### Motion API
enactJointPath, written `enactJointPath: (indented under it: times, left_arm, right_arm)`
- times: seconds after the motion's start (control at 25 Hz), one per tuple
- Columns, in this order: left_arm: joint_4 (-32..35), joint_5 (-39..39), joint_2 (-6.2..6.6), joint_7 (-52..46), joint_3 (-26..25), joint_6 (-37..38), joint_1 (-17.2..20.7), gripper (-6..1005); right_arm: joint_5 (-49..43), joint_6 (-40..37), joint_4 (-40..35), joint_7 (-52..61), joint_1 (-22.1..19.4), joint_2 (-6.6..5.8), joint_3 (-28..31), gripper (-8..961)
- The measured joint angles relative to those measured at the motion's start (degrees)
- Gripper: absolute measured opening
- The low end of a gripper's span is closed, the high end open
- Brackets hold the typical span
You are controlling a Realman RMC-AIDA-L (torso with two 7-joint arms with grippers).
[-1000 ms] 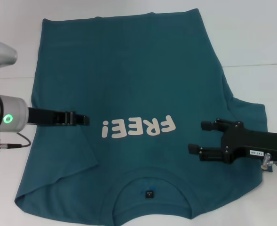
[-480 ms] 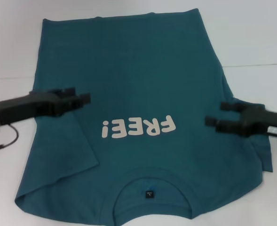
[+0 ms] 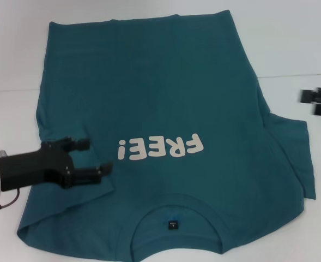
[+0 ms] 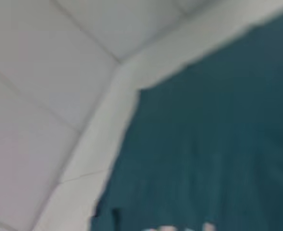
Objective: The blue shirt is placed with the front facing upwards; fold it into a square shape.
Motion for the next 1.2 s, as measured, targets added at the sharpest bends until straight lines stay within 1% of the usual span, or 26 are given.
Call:
enactJointPath:
  times: [0.08, 0.12, 0.2, 0.28, 0.36, 0.44, 0.52, 0.72, 0.8, 0.88, 1.04, 1.2]
  left_arm:
    - [-0.2, 2.5, -0.10, 0.2, 0.6, -2.6, -0.2, 911]
    - [-0.3, 3.3, -0.13, 0.2, 0.7, -3.3, -0.3, 915]
    - [-0.6, 4.5, -0.29, 0.2, 0.8, -4.5, -0.7, 924]
    - [-0.7, 5.0, -0.55, 0.2, 0.9, -5.1, -0.9, 934]
    - [-0.7, 5.3, -0.67, 0.0, 1.2, -5.8, -1.0, 938]
    - [-0.7, 5.4, -0.69, -0.2, 1.4, -6.3, -1.1, 938]
    - [-1.0, 5.4, -0.71, -0.3, 1.7, -6.4, -1.3, 938]
    - [-1.4, 5.5, -0.71, -0.3, 2.2, -6.6, -1.6, 939]
    - [-1.5, 5.9, -0.71, -0.3, 2.2, -6.7, -1.6, 939]
    - [-1.6, 6.2, -0.77, -0.2, 2.2, -6.7, -1.6, 939]
    - [-1.6, 6.8, -1.26, 0.1, 2.2, -6.7, -1.3, 938]
    - [-1.6, 6.8, -1.56, 0.5, 2.2, -6.8, -1.2, 938]
  right_arm:
    - [-3.2, 0.0, 0.2, 6.6, 0.0, -2.76, -0.3, 929]
    - [-4.6, 0.0, 0.2, 9.3, 0.0, -3.93, -0.3, 929]
    - [-7.2, -0.3, 0.1, 13.3, 0.2, -5.53, -0.4, 929]
    - [-11.0, -0.5, 0.0, 16.0, 0.8, -6.74, -0.4, 929]
    - [-14.0, -0.3, -0.1, 17.3, 1.3, -7.16, -0.1, 929]
    - [-16.5, 0.8, -0.2, 18.2, 2.1, -7.19, 0.0, 929]
    - [-18.9, 2.0, 0.2, 18.5, 3.0, -6.79, -0.3, 929]
    - [-26.4, 6.3, 1.2, 18.9, 5.9, -4.53, -0.9, 929]
    - [-28.9, 7.9, 1.5, 19.0, 6.9, -3.82, -0.9, 929]
    - [-30.6, 9.7, 2.7, 19.0, 7.9, -3.48, -1.1, 929]
    - [-31.6, 12.4, 4.9, 18.9, 9.3, -3.19, -1.8, 929]
    - [-31.7, 15.6, 6.5, 19.0, 9.8, -2.68, -3.3, 928]
